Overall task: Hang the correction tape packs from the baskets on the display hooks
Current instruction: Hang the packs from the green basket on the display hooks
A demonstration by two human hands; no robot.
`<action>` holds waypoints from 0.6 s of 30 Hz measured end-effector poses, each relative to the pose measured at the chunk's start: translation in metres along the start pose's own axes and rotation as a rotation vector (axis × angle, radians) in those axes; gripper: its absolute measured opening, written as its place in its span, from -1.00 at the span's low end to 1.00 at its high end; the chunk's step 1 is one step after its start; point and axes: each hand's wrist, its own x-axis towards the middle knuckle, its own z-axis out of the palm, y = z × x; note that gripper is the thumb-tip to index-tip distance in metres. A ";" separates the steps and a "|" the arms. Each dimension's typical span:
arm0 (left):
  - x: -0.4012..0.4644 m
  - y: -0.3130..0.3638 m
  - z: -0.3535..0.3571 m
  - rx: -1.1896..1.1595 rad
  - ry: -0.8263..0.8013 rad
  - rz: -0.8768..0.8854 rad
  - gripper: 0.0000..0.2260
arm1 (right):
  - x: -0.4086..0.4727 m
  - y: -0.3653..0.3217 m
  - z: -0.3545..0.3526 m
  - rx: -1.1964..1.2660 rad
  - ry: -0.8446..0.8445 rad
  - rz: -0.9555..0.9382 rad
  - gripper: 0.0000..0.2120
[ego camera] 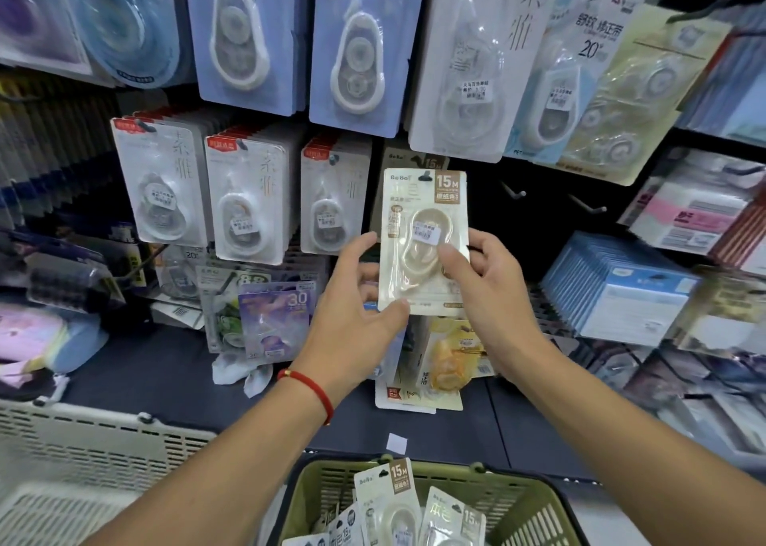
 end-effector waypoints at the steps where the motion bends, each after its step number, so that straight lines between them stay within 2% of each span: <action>1: 0.001 -0.001 0.000 -0.026 0.002 -0.006 -0.31 | 0.000 0.001 0.001 -0.003 0.004 -0.007 -0.72; 4: 0.003 -0.003 -0.004 0.015 0.017 0.021 -0.38 | 0.006 0.009 0.005 -0.024 0.049 -0.026 -0.67; 6: 0.009 -0.007 -0.012 0.226 0.041 0.073 -0.43 | 0.018 0.020 0.013 -0.118 0.096 -0.032 -0.64; 9: 0.024 -0.017 -0.024 0.594 0.056 0.130 -0.37 | 0.049 0.035 0.027 -0.284 0.131 -0.001 -0.51; 12: 0.037 -0.028 -0.027 0.725 0.051 0.156 -0.32 | 0.079 0.049 0.037 -0.353 0.113 0.019 -0.46; 14: 0.041 -0.038 -0.028 0.787 0.042 0.171 -0.30 | 0.082 0.058 0.042 -0.491 0.151 -0.004 -0.41; 16: 0.043 -0.046 -0.029 0.856 0.049 0.182 -0.28 | 0.074 0.065 0.046 -0.663 0.213 -0.229 -0.42; 18: 0.045 -0.051 -0.028 0.915 0.066 0.182 -0.23 | 0.071 0.070 0.048 -0.890 0.143 -0.518 -0.44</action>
